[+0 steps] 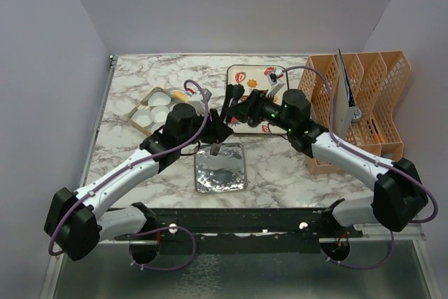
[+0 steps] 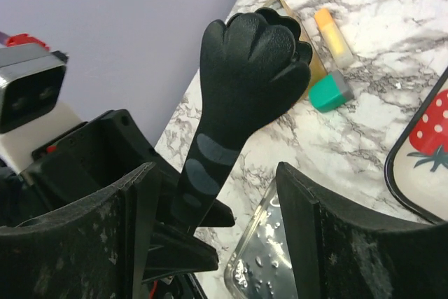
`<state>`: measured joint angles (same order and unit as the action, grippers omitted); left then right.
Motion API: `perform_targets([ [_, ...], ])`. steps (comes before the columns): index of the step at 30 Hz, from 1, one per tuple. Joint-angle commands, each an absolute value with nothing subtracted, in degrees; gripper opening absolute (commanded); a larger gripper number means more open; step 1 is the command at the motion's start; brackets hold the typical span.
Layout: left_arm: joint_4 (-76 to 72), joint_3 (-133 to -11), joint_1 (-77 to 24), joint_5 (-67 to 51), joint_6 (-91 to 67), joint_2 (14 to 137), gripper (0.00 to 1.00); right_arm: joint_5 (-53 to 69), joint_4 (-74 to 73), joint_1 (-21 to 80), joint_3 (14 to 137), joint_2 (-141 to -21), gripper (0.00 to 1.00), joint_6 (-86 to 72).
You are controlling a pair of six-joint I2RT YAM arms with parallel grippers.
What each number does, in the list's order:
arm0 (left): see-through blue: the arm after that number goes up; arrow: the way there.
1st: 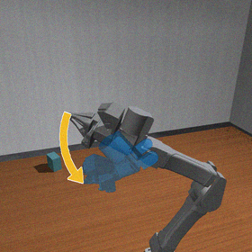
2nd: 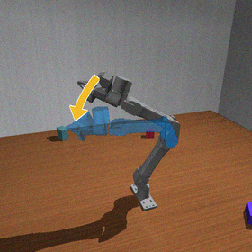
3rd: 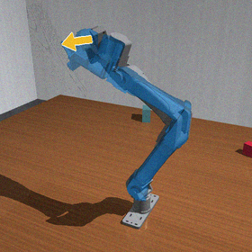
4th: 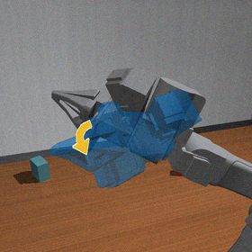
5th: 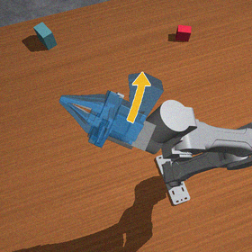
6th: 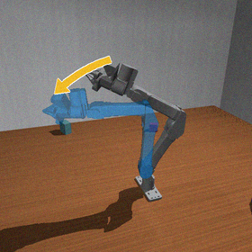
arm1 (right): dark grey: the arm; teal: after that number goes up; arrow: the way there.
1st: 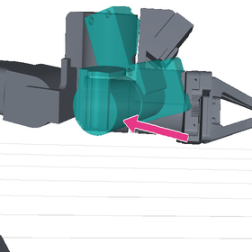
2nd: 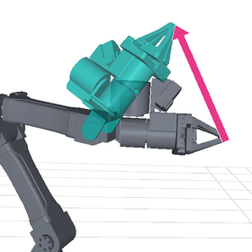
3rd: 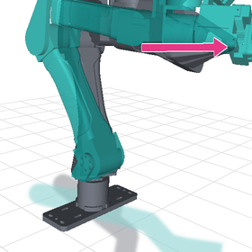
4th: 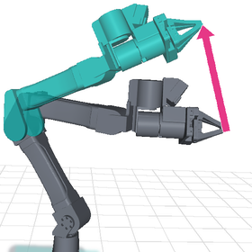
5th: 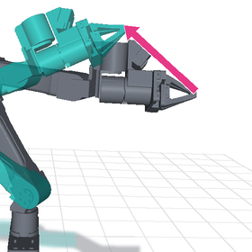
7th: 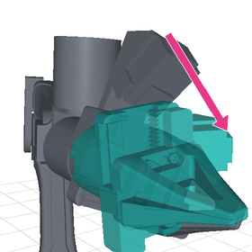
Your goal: Pack the cookies
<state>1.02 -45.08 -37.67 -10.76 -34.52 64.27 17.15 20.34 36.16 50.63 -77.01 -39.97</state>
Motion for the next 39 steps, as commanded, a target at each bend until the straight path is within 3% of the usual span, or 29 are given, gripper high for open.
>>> perform_targets([
  [1,5.5,-48.6,-39.1,-12.0,-29.0,65.5,0.43,15.9,20.6,36.1,52.0,-79.1,0.74,-43.8],
  [17,7.2,-49.1,-41.8,-6.7,-23.5,62.6,0.43,8.9,21.2,36.1,45.5,-79.7,0.74,-54.4],
  [27,5.7,-47.8,-41.9,-4.7,-23.6,61.7,0.43,10.5,22.8,36.1,43.6,-79.6,0.74,-57.5],
  [39,15.9,-52.1,-41.9,3.7,-23.3,65.5,0.43,1.3,15.4,36.1,42.9,-66.0,0.88,-42.2],
])
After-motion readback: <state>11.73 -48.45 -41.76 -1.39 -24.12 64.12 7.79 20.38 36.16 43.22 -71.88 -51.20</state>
